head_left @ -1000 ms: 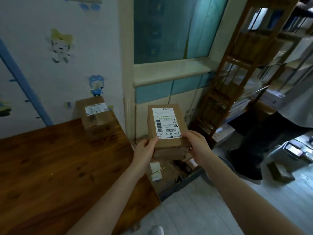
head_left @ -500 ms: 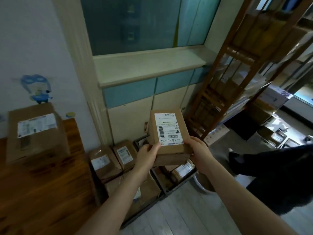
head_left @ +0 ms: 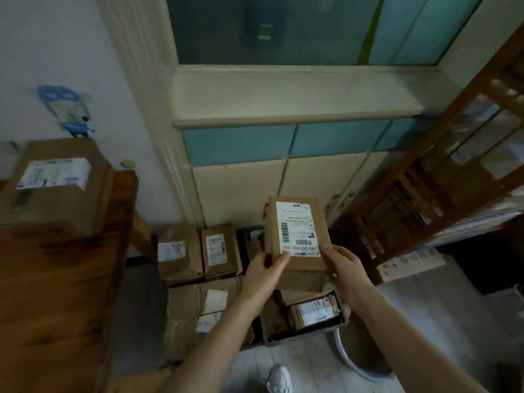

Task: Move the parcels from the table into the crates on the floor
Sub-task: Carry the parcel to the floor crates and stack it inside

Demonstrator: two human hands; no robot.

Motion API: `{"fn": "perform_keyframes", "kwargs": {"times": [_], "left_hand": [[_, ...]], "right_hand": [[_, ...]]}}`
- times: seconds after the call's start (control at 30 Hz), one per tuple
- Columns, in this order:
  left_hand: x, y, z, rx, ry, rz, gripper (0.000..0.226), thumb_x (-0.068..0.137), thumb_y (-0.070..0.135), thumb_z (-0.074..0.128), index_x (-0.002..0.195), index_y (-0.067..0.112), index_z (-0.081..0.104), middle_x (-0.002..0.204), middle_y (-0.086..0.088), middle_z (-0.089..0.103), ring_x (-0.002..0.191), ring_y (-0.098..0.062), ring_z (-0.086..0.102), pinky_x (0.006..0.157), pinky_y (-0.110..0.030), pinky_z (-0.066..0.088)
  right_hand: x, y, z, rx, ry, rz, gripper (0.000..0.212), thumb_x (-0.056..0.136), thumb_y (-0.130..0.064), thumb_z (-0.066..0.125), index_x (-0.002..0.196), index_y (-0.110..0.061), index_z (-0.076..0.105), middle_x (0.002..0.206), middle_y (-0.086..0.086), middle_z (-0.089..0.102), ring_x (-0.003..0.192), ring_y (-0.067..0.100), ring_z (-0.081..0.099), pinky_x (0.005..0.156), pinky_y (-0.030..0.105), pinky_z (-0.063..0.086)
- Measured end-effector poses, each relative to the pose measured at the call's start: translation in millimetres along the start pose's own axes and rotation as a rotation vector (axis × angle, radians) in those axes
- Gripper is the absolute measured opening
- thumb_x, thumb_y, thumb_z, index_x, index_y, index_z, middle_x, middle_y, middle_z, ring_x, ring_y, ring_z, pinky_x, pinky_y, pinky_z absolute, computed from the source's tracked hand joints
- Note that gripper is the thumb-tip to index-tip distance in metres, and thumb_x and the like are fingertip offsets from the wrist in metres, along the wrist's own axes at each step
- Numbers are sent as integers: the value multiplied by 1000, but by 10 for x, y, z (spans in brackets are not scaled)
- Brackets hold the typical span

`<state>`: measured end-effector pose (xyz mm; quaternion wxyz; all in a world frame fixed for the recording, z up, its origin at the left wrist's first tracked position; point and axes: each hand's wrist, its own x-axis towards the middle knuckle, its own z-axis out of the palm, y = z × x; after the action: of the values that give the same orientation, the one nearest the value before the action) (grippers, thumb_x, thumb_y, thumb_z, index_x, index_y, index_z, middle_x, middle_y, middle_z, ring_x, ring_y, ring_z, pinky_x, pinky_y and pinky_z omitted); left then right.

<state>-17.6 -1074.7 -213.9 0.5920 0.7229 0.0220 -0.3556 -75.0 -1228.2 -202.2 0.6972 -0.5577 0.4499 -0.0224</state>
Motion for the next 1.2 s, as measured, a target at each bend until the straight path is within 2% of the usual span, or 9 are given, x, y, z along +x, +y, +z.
{"fn": "perform_keyframes", "kwargs": {"times": [0.13,0.3,0.47,0.7,0.8,0.97,1.03,1.13,1.2], "left_hand": [[129,-75,117,-54,83,-33,38,90,46,57,119,22,55,104,12,59,85,6,52,62,-7,38],[390,-269,-23,-97,171,-77,39,90,44,57,122,20,57,108,11,63,91,1,56,70,-12,41],[755,-510,-303,-130,247,-136,38,93,36,57,126,18,55,112,8,62,89,-2,55,70,-12,41],[1485,-1021,-813,-120,262,-189,33,95,37,52,125,21,50,103,14,56,95,-5,53,81,-18,41],[1879,-1375,-1004,-127,284,-199,49,92,47,54,131,18,50,114,7,61,108,-15,58,97,-34,46],[2639,-2298,-1127,-85,383,-148,95,62,85,49,133,23,50,124,-1,63,113,-24,60,97,-49,47],[2776,-2349,-1185,-66,371,-147,81,74,74,50,133,18,50,124,-2,63,113,-24,60,97,-47,48],[2882,-2386,-1223,-25,385,-179,44,98,38,47,132,11,51,123,-5,61,114,-24,58,98,-43,48],[2969,-2499,-1224,-4,409,-203,37,99,30,44,130,11,51,121,-5,61,113,-23,58,99,-41,47]], "right_hand": [[288,-37,-26,-52,-93,32,22,92,-16,58,112,-7,55,93,6,61,84,15,56,68,29,47],[661,95,235,-138,-178,77,8,94,-18,56,98,-12,58,96,7,62,82,15,56,71,28,44],[1036,325,618,-188,-232,119,29,96,-17,54,123,-7,57,108,8,64,87,12,58,65,23,43],[1695,849,1344,-190,-243,217,28,99,-22,49,125,-14,55,107,5,64,90,16,60,64,33,51],[2092,1204,1642,-184,-236,233,31,100,-17,47,129,-11,53,108,7,64,93,20,60,85,42,53],[2732,1764,1962,-240,-239,210,30,100,-17,46,129,-12,54,111,7,63,95,18,60,77,33,51],[2963,1985,2054,-272,-255,203,32,100,-18,45,130,-13,54,113,8,64,103,22,60,87,38,51],[3151,2209,2142,-299,-265,185,31,100,-17,44,129,-14,54,107,5,65,100,21,62,81,34,51],[3234,2336,2174,-315,-263,180,33,99,-16,45,132,-13,52,111,7,65,101,21,62,83,35,52]]}}
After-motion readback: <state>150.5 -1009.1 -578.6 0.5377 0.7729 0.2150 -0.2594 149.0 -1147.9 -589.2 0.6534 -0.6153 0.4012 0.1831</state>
